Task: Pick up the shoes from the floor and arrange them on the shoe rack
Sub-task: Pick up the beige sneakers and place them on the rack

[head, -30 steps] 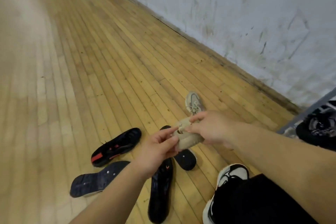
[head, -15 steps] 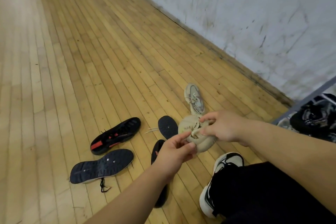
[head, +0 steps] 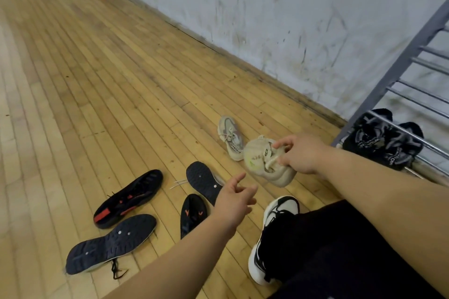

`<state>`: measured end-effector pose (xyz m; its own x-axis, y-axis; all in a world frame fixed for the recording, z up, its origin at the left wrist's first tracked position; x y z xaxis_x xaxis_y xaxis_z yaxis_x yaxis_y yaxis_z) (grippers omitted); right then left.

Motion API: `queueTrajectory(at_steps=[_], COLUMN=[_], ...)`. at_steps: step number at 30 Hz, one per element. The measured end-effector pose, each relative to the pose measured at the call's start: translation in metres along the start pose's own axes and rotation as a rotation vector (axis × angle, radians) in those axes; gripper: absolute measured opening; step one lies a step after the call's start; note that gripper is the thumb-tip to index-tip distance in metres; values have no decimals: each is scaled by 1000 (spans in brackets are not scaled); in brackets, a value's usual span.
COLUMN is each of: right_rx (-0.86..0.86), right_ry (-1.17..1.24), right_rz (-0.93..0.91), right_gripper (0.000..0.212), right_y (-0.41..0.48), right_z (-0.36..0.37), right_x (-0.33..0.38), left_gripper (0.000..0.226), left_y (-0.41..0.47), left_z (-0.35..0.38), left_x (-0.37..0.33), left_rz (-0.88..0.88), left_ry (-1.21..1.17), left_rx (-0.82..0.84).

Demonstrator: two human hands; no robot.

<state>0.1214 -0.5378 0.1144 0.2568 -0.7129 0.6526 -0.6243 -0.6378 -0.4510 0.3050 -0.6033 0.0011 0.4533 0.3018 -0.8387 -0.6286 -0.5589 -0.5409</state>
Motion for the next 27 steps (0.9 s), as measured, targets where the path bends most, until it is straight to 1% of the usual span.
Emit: queueTrajectory(at_steps=[3, 5, 9, 13, 17, 20, 24, 27], right_rx=[4, 29, 145, 132, 189, 239, 227, 196], right_ry=[-33, -85, -179, -118, -80, -109, -75, -13], right_rz=[28, 19, -59, -129, -186, -204, -186, -179], right_gripper=[28, 27, 28, 30, 35, 36, 39, 41], right_y=[3, 2, -7, -10, -10, -10, -10, -15], right_z=[-2, -1, 11, 18, 36, 44, 32, 9], right_x=[-13, -15, -3, 12, 33, 37, 29, 32], left_gripper=[64, 65, 64, 62, 61, 61, 61, 56], left_y=[-11, -15, -23, -37, -40, -36, -26, -18], left_z=[8, 12, 21, 14, -7, -17, -16, -7], left_x=[14, 13, 1, 7, 23, 28, 22, -5], left_rz=[-52, -60, -39, -32, -38, -34, -29, -34], left_ry=[-13, -17, -99, -109, -98, -118, -138, -256], left_rx=[24, 37, 27, -24, -81, -115, -92, -80])
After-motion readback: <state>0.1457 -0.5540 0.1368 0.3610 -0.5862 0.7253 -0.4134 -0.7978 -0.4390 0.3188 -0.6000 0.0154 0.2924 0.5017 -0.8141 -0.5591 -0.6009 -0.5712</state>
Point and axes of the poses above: each hand's wrist, its own y-axis towards the middle knuckle, its own z-axis out of the palm, x = y × z, the point moved 3 cm from there along y, towards the middle knuckle, and after that the axes turned 11 degrees about y, right-handed, at the moved point
